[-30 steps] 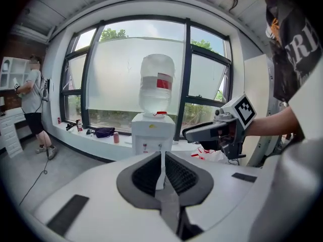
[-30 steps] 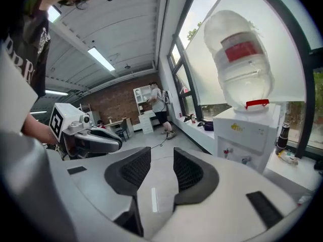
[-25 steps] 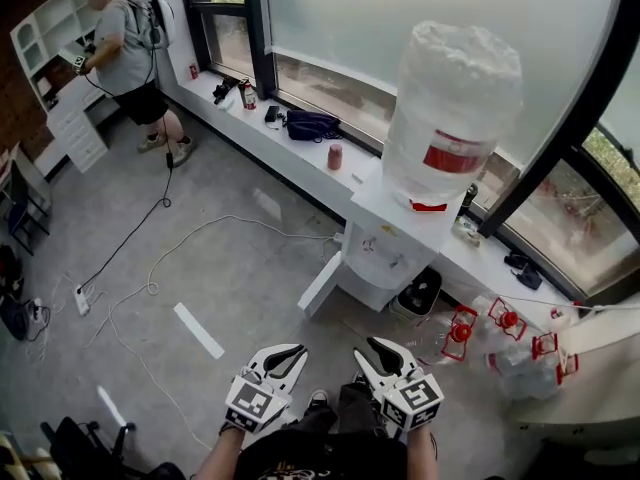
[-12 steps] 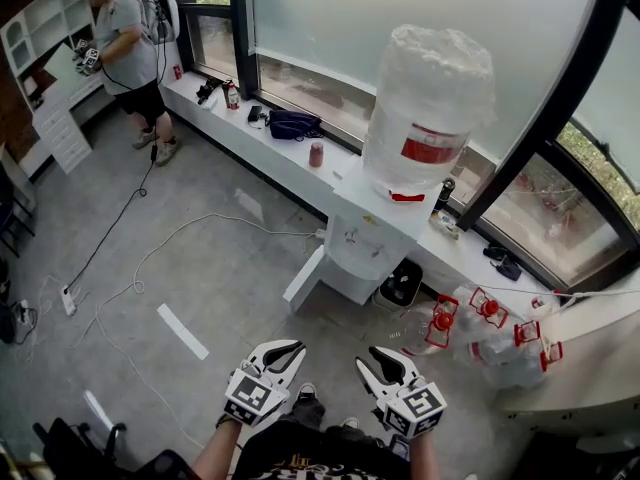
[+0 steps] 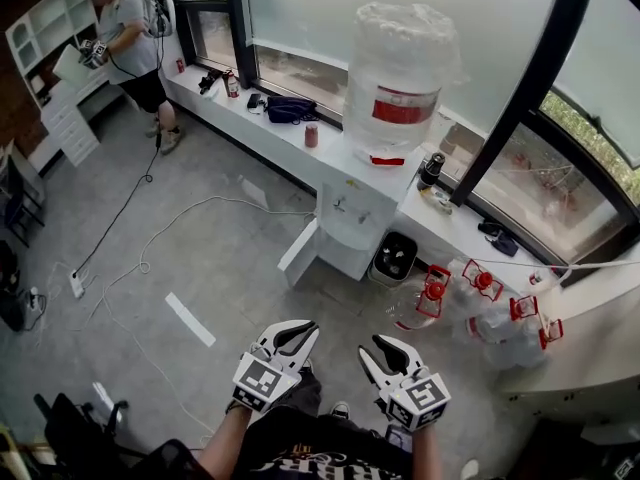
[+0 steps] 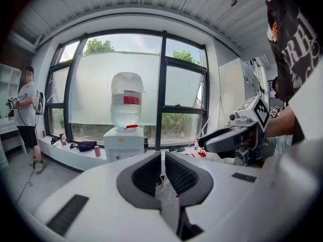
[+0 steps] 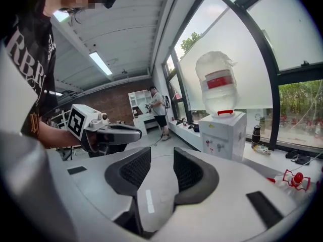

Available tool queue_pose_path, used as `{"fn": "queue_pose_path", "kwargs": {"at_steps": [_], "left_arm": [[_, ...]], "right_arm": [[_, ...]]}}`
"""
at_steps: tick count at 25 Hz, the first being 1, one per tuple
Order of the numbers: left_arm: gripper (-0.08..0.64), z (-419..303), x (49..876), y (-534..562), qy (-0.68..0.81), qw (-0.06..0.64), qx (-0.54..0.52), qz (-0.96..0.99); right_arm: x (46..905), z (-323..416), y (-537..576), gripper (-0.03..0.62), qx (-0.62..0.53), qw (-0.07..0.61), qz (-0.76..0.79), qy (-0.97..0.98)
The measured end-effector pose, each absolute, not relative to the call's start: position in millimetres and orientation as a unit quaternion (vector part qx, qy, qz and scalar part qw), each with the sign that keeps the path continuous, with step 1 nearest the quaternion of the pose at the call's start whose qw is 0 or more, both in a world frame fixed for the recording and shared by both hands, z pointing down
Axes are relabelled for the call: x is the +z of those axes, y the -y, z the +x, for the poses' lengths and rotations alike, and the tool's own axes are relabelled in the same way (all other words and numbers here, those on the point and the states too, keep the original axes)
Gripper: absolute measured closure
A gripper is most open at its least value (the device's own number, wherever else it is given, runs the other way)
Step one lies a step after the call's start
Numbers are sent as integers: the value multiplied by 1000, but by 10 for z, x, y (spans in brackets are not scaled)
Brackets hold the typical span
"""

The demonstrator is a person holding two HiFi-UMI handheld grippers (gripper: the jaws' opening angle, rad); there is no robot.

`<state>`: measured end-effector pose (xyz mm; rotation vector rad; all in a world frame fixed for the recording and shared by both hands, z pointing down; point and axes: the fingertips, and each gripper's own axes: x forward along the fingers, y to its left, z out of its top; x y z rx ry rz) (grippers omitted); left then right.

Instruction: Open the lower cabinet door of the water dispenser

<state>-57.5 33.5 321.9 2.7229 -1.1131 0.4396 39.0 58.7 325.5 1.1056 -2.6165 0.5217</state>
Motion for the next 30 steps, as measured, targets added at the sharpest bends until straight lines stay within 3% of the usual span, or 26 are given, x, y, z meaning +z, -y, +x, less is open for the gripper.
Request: {"fn": "queue_pose_path", "kwargs": {"at_steps": [6, 19, 30], "left_arm": [[531, -312, 3103, -1099, 391, 77, 158, 904], [531, -128, 2948, -2189, 436, 75, 151, 884], [531, 50, 2798, -2473, 424, 48, 148, 892]], "right_arm": [[3155, 617, -1158, 456, 162, 123, 362, 910], [3007, 756, -1988, 574, 131, 106, 337, 926], [2962, 688, -2249, 578, 93, 129, 315, 936]]}}
